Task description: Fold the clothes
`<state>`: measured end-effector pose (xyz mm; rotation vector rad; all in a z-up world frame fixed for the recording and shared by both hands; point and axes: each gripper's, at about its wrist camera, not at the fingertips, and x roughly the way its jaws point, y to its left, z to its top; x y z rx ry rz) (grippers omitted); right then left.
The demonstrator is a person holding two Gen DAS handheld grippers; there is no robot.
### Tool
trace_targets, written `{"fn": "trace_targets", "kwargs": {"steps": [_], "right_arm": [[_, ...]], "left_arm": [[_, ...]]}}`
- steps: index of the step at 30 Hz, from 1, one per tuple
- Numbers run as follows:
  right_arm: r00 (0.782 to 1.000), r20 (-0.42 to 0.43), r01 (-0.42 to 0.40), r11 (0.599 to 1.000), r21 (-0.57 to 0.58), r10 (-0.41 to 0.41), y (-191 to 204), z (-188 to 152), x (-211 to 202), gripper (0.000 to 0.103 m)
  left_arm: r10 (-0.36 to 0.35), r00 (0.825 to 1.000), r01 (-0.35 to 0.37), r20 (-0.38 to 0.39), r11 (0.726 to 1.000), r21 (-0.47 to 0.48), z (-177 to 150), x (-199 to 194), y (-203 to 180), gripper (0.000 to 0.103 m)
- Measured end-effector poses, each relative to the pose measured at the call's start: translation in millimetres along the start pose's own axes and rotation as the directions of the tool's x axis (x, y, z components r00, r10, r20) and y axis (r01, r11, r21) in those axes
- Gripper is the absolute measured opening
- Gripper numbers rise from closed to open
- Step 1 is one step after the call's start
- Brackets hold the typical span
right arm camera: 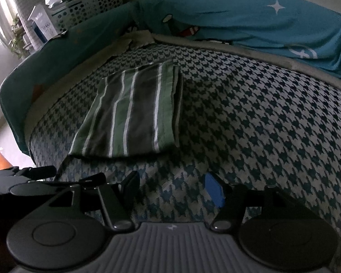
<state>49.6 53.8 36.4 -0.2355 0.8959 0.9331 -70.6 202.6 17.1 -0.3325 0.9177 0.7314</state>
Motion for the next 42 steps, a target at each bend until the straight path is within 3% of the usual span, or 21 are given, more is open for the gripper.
{"fn": "trace_targets", "kwargs": {"steps": [23,42], "right_arm": [[0.999,-0.053,-0.018,0.998,-0.059,0.015,1,19,23,0.065],[0.999,-0.04,-0.012,0.999,-0.045,0.01,-7,30,24,0.065]], "left_arm": [[0.027,0.999,-0.028,-0.026,0.999,-0.022,2,6,4,0.103],[0.047,0.999,-0.047,-0.012,0.999,0.008,18,10,-6,0.103]]}}
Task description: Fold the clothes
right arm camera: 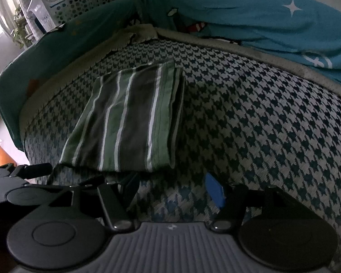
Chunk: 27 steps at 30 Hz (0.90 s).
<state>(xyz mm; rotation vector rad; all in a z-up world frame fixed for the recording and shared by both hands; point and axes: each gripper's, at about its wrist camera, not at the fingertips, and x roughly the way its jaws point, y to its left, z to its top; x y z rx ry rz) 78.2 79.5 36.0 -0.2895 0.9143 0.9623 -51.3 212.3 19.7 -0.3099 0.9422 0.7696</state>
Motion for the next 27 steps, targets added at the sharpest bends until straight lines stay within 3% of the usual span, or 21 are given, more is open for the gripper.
{"fn": "trace_targets", "kwargs": {"steps": [9,27], "right_arm": [[1.0,0.016,0.003,1.0,0.01,-0.003,-1,0,-7,0.065],[0.999,0.039,-0.018,1.0,-0.005,0.018,0,-14,-27,0.065]], "left_arm": [[-0.013,1.0,0.013,0.009,1.0,0.008,3,-6,-5,0.103],[-0.002,1.0,0.002,-0.005,1.0,-0.027,-24,-31,-8,0.103]]}}
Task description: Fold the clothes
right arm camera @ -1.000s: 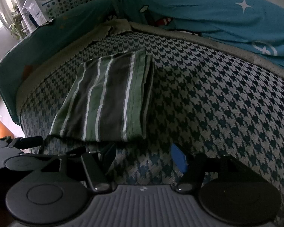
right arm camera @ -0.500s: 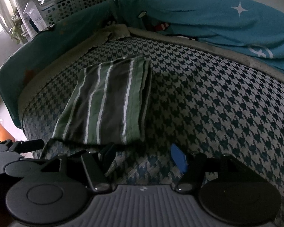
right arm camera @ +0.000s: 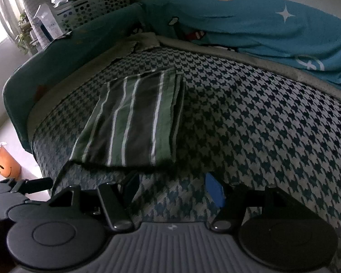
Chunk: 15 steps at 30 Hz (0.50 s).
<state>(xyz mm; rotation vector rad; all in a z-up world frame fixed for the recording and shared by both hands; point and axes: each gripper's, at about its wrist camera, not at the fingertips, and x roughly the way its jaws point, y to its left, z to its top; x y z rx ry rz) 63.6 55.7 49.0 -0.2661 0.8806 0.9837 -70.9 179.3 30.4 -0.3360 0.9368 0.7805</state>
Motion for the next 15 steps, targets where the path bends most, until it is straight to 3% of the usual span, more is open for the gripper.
{"fn": "trace_targets", "kwargs": {"steps": [15], "right_arm": [[0.999,0.034,-0.027,0.999,-0.042,0.028,18,-11,-26,0.065]], "left_arm": [[0.007,1.0,-0.006,0.03,1.0,-0.012,-16,-35,2,0.103]]}}
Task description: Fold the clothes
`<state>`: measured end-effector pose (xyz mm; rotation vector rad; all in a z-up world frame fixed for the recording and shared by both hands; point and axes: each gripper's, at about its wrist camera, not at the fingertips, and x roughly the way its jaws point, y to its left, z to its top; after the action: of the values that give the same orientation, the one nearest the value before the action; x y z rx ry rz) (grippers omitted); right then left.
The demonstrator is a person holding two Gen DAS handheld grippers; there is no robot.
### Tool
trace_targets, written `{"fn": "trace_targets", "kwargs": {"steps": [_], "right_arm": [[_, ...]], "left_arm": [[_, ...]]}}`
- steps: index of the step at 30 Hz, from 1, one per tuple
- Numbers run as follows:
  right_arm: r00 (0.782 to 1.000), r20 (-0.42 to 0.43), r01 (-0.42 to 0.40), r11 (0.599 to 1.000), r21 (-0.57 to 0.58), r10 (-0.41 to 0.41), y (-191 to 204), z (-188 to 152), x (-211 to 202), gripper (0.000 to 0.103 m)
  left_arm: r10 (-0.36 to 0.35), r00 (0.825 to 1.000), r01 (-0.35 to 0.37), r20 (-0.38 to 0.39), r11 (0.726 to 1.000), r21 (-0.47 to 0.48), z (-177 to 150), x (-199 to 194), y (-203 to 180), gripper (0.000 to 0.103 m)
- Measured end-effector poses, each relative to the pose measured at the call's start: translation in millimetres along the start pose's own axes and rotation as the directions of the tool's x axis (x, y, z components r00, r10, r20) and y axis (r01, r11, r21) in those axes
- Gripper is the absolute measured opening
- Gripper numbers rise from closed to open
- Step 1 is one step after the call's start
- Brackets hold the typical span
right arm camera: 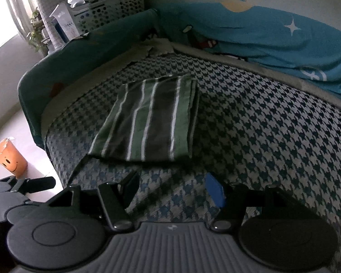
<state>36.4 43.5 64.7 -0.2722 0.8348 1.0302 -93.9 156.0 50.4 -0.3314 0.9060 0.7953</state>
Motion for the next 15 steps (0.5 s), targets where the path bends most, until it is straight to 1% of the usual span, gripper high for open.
{"fn": "trace_targets", "kwargs": {"steps": [7,15], "right_arm": [[1.0,0.009,-0.005,1.0,-0.005,0.005,4,-5,-10,0.065],[1.0,0.019,-0.007,1.0,-0.003,0.007,5,-12,-19,0.065]], "left_arm": [[0.004,1.0,-0.004,0.007,1.0,-0.001,-7,-12,-2,0.103],[0.003,1.0,-0.003,0.008,1.0,-0.021,-9,-18,7,0.103]]}}
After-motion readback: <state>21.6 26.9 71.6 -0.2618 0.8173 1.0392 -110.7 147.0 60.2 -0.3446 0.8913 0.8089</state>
